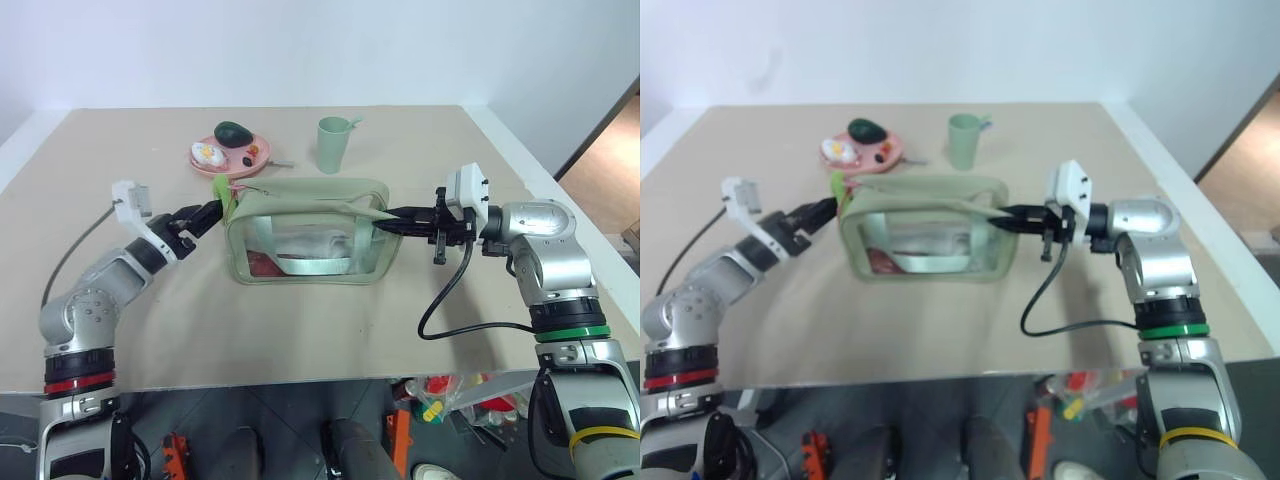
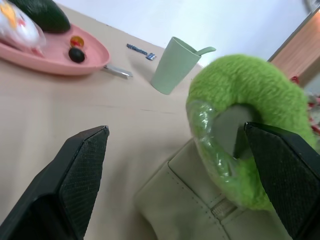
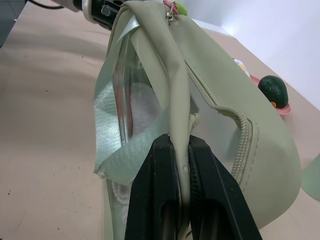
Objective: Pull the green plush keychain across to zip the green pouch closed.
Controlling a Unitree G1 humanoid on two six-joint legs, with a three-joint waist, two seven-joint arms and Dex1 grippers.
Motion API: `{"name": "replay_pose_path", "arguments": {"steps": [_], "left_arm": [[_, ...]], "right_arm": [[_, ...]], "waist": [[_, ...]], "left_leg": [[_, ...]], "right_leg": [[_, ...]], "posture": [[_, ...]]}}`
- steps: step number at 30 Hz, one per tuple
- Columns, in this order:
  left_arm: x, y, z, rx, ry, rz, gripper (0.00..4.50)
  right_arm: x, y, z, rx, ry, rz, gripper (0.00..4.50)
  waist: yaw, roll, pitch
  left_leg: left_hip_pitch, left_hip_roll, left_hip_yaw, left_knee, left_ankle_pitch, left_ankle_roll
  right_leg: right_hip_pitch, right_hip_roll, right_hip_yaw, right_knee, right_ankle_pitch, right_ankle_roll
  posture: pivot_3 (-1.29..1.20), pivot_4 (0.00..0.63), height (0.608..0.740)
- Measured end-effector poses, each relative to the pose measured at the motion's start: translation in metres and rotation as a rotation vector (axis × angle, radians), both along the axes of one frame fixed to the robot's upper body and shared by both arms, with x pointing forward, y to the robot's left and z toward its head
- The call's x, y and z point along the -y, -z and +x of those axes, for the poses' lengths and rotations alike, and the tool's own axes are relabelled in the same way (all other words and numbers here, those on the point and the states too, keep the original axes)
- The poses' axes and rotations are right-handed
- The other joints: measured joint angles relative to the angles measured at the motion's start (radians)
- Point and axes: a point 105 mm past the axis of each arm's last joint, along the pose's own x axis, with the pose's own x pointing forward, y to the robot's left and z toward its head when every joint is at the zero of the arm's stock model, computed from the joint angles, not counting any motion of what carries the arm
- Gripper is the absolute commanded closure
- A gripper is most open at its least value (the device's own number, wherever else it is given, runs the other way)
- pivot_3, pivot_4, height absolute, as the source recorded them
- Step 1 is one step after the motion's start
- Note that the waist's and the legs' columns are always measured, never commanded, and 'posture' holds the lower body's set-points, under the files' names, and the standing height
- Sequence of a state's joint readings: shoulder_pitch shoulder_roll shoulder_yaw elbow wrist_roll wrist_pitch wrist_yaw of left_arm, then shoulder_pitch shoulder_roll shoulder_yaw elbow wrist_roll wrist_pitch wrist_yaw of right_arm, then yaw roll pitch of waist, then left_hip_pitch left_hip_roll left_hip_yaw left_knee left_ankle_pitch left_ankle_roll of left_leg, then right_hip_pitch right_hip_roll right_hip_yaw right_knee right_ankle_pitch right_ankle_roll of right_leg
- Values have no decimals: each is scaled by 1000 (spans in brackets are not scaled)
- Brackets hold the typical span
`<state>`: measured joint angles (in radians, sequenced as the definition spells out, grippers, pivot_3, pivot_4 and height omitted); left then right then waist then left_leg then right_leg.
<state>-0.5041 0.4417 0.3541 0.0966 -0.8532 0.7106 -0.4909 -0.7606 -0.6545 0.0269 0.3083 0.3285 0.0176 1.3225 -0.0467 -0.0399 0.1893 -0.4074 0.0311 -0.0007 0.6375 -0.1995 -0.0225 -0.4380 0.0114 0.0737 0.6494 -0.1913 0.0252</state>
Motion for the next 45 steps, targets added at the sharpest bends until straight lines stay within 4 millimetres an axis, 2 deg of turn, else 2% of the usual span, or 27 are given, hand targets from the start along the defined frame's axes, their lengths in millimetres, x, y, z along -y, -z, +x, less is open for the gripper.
{"name": "replay_pose_path", "arguments": {"steps": [4, 10, 12, 15, 17, 19, 20, 21, 24, 25, 30, 32, 37, 45], "left_arm": [[-1, -1, 6, 22, -5, -12, 1875], [9, -7, 11, 56, 36, -28, 3949], [11, -8, 11, 64, 46, -30, 4486], [12, -9, 10, 61, 57, -50, 4486], [13, -16, 9, 70, 74, -75, 4486], [17, -31, 5, 97, 104, -94, 4486], [23, -45, 1, 128, 134, -91, 4486], [32, -71, -6, 197, 175, -72, 4486], [50, -115, -23, 331, 240, -26, 4486], [56, -122, -27, 351, 256, -14, 4486], [83, -120, -26, 328, 325, 42, 4486], [97, -110, -24, 303, 353, 96, 4486], [114, -87, -20, 271, 387, 267, 4486], [112, -78, -21, 269, 432, 352, 1886]], "right_arm": [[1, 0, 0, 0, 2, -4, 4500], [1, 0, 0, 2, 5, -11, 4500], [1, 1, 0, 3, 6, -12, 4500], [1, 1, 1, 6, 8, -17, 4500], [2, 1, 1, 6, 10, -20, 4500], [3, 1, 1, 6, 12, -24, 4500], [4, 1, 1, 7, 14, -26, 4500], [4, 0, 0, 7, 15, -29, 4500], [6, 2, 0, 3, 18, -34, 4500], [7, 1, 0, 4, 20, -37, 4500], [9, 1, 0, 4, 26, -42, 4500], [9, 1, 0, 5, 26, -42, 4500], [9, 1, 1, 6, 28, -41, 4500], [9, 2, 1, 6, 31, -40, 4500]], "waist": [[0, 0, 0], [0, 0, 0], [0, 0, 0], [0, 0, 0], [0, 0, 0], [0, -1, 1], [1, -2, 1], [2, -2, 1], [1, -2, 1], [1, -2, 1], [1, -2, 1], [0, -2, 1], [0, -2, 1], [0, -2, 1]], "left_leg": [[0, 0, 0, 0, 0, 0], [0, 0, 0, 0, 0, 0], [0, 0, 0, 0, 0, 0], [0, 0, 0, 0, 0, 0], [0, 0, 0, 0, 0, 0], [-1, 0, -1, 0, 0, 0], [-1, 0, -1, 0, 0, -1], [-2, -1, -2, 1, 0, -1], [-1, -1, -1, 1, 0, -1], [-1, -2, -1, 0, 0, -1], [0, -2, -2, 0, 1, -1], [0, -2, -2, 0, 1, -1], [0, -2, -2, 0, 1, -1], [0, -2, -2, 0, 1, -1]], "right_leg": [[0, 0, 0, 0, 0, 0], [0, 0, 0, 0, 0, 0], [0, 0, 0, 0, 0, 0], [0, 0, 0, 0, 0, 1], [0, 0, 0, 0, 0, 1], [0, 0, 0, 0, 0, 1], [0, 0, 0, 0, 1, 1], [0, -1, -1, -1, 1, 1], [1, -1, 0, -1, 1, 2], [1, -1, 0, -1, 1, 2], [1, -1, 0, -1, 1, 2], [1, -1, 0, -1, 1, 2], [1, -1, 0, -1, 0, 2], [1, -1, 0, -1, 0, 2]], "posture": [[0, 150, 740], [0, 150, 740], [0, 150, 740], [0, 150, 740], [0, 150, 740], [0, 150, 740], [0, 150, 740], [0, 150, 740], [0, 150, 740], [0, 150, 740], [0, 150, 740], [0, 150, 740], [0, 150, 740], [0, 150, 740]]}}
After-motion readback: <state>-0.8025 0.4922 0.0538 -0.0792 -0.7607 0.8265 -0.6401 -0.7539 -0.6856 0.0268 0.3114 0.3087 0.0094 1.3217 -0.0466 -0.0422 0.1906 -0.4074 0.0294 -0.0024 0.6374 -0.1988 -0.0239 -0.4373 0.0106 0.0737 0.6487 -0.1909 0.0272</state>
